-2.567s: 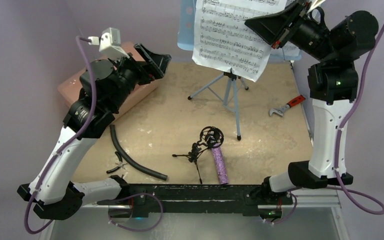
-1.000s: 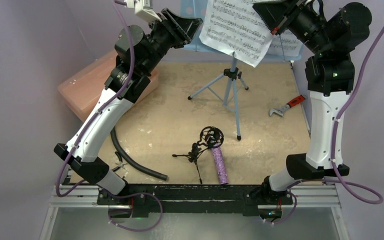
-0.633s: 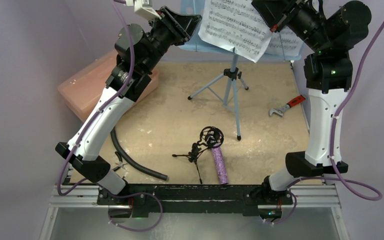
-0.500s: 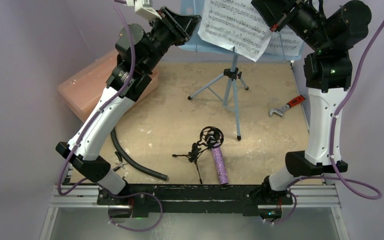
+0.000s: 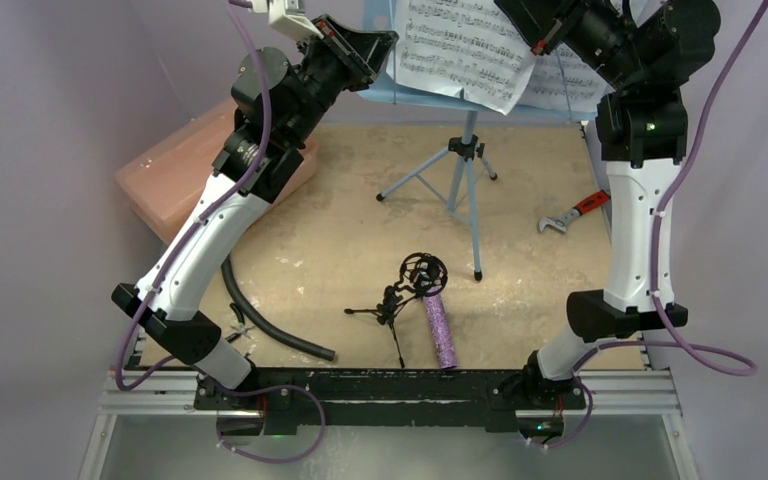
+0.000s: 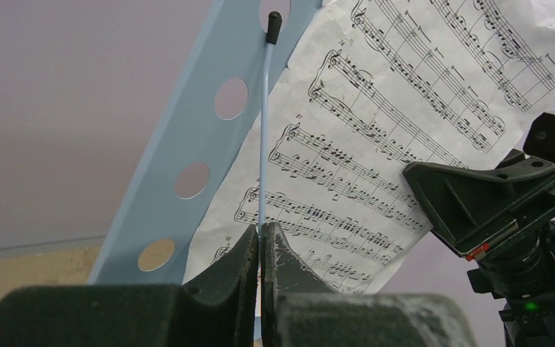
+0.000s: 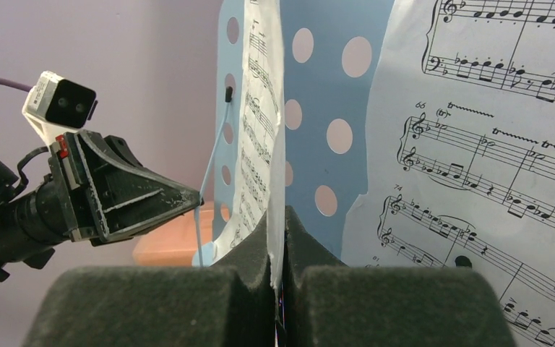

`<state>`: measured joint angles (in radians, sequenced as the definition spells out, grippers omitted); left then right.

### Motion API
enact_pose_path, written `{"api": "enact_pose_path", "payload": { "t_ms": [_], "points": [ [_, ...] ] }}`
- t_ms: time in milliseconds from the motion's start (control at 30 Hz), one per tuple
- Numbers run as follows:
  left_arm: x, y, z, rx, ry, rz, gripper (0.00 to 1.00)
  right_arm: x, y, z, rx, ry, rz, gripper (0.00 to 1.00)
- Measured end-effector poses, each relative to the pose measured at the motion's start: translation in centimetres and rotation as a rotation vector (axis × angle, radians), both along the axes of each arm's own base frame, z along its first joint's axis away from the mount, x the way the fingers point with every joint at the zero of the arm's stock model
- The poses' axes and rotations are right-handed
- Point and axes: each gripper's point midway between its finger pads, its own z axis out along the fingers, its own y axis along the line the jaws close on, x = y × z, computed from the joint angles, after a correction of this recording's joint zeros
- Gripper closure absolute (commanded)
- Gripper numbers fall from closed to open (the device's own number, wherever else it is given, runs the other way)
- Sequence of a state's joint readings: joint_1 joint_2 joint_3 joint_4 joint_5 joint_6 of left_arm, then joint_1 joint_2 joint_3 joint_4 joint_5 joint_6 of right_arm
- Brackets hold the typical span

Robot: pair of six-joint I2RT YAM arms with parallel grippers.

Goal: Set up the instrument practice props

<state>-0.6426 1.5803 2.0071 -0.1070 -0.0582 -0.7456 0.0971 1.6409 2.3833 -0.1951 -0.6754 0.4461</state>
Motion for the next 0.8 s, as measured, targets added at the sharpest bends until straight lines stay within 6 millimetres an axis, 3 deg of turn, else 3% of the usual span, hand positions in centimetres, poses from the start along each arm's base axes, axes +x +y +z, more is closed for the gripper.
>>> {"api": "enact_pose_path", "payload": {
  "t_ms": [433, 800],
  "points": [
    [0.2, -0.5, 0.0, 0.002, -0.057, -0.010, 1.00, 0.5, 0.0, 0.2, 0.007, -0.010, 0.000, 1.00],
    [-0.1, -0.5, 0.0, 0.007, -0.102, -0.012, 1.00, 2.1, 0.1, -0.8, 0.008, 0.021, -0.009, 1.00]
  ]
}}
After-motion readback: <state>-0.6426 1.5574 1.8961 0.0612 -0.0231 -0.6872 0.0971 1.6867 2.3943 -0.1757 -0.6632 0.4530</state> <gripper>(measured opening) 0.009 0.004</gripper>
